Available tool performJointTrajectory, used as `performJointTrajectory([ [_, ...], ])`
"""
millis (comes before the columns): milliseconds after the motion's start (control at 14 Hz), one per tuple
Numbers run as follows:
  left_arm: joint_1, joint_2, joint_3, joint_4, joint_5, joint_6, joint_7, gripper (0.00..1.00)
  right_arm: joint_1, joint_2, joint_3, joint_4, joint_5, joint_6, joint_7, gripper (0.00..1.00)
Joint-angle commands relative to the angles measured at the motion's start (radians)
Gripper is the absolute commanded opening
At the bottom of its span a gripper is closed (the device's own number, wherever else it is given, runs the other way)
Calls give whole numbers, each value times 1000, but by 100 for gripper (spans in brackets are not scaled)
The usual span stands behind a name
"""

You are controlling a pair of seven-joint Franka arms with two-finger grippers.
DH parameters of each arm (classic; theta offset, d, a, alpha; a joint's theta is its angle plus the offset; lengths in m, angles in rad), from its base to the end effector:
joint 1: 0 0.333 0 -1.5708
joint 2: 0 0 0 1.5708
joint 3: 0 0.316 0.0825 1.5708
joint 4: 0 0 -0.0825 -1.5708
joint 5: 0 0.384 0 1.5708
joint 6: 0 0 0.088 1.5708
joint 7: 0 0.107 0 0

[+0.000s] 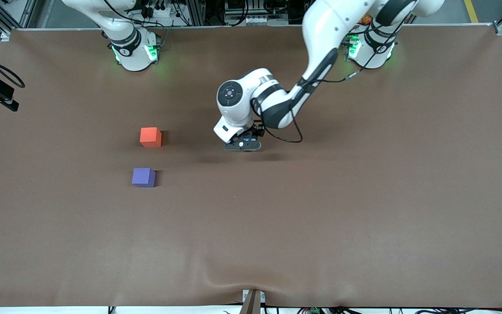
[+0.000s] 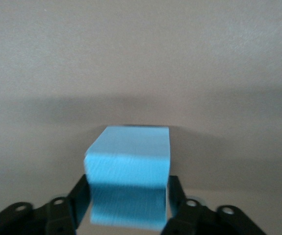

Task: Place blue block between orange and purple blocks
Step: 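Carry the light blue cube with the left gripper toward the table middle, then set the blue cube down, open the left gripper and withdraw it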

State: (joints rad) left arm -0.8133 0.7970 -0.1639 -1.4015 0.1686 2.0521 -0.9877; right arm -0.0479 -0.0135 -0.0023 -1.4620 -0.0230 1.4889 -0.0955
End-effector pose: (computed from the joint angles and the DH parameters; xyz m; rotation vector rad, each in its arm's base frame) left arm 0.4257 -0.5752 0.2225 -3.0150 0.0559 0.0828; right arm 0.5407 -0.0298 0.6755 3.1146 0.0669 0.0602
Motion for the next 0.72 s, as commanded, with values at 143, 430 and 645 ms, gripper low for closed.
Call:
performJointTrajectory([
  [143, -38, -64, 53, 36, 6, -23, -12, 100, -17, 6, 12, 14, 0, -12, -6, 100],
  [430, 68, -223, 43, 26, -18, -110, 3, 100, -15, 6, 12, 14, 0, -10, -7, 100],
  [645, 147, -312, 43, 15, -37, -203, 82, 100, -13, 7, 10, 12, 0, -12, -7, 100],
])
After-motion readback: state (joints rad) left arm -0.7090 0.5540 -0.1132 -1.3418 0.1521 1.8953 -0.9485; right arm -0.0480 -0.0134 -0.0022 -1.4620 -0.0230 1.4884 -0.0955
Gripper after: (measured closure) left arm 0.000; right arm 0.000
